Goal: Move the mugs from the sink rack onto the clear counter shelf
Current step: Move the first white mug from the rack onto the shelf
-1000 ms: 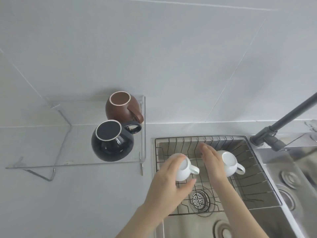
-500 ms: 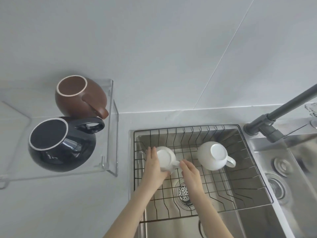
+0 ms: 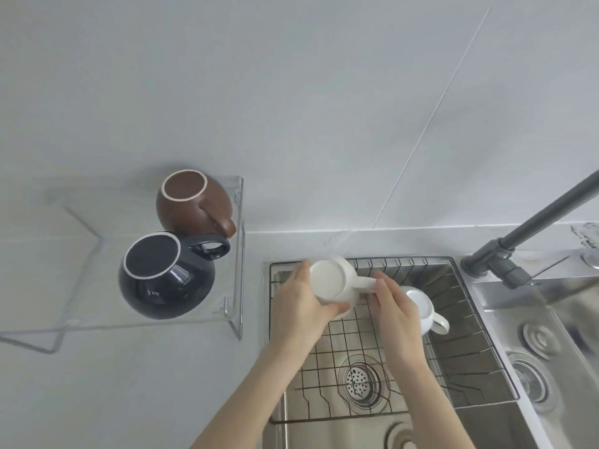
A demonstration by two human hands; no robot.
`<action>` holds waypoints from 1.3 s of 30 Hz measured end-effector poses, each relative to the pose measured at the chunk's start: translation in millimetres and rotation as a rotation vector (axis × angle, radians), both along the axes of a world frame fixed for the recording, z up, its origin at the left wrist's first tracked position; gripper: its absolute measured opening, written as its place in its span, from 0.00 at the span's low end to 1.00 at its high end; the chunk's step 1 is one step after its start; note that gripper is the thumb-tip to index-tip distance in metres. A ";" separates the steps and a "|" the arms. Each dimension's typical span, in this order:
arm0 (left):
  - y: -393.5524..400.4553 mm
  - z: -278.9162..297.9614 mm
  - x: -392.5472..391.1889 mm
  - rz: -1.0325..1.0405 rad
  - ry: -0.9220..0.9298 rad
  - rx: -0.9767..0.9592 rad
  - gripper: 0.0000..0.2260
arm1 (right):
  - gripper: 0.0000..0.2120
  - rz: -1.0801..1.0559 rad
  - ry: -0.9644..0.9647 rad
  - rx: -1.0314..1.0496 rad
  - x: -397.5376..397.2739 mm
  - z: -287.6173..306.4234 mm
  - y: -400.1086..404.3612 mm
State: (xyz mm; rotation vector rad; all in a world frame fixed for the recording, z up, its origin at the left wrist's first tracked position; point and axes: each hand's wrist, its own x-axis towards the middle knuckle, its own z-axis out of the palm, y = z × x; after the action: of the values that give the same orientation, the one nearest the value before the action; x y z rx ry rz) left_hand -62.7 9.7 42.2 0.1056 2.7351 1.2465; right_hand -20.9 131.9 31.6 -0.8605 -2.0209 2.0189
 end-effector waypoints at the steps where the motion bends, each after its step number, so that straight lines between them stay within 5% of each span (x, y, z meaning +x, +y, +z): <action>1: -6.6 20.2 -0.6 0.004 0.043 0.006 0.39 | 0.15 0.009 0.062 -0.005 -0.2 16.1 -4.2; 7: -84.5 129.4 -6.4 0.082 0.284 0.057 0.32 | 0.16 0.230 0.331 -0.003 -13.8 108.9 -60.7; 12: -165.3 161.2 -25.3 0.179 0.308 0.020 0.26 | 0.16 0.432 0.395 0.059 -39.5 150.1 -135.6; 15: -213.2 161.7 -42.4 0.215 0.293 0.026 0.24 | 0.07 0.484 0.359 0.046 -56.5 159.1 -183.2; 33: -344.3 89.5 -123.4 0.112 0.041 0.047 0.23 | 0.23 0.404 0.083 -0.209 -122.1 89.4 -323.7; 39: -351.1 80.4 -133.2 0.106 0.049 0.055 0.21 | 0.11 0.450 0.083 -0.100 -134.7 77.6 -329.6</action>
State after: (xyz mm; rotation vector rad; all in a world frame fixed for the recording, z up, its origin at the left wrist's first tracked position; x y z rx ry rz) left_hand -195.9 -341.4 122.6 -0.0037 2.7812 1.3646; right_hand -155.6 -197.7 109.1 -0.3441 -2.2363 2.3503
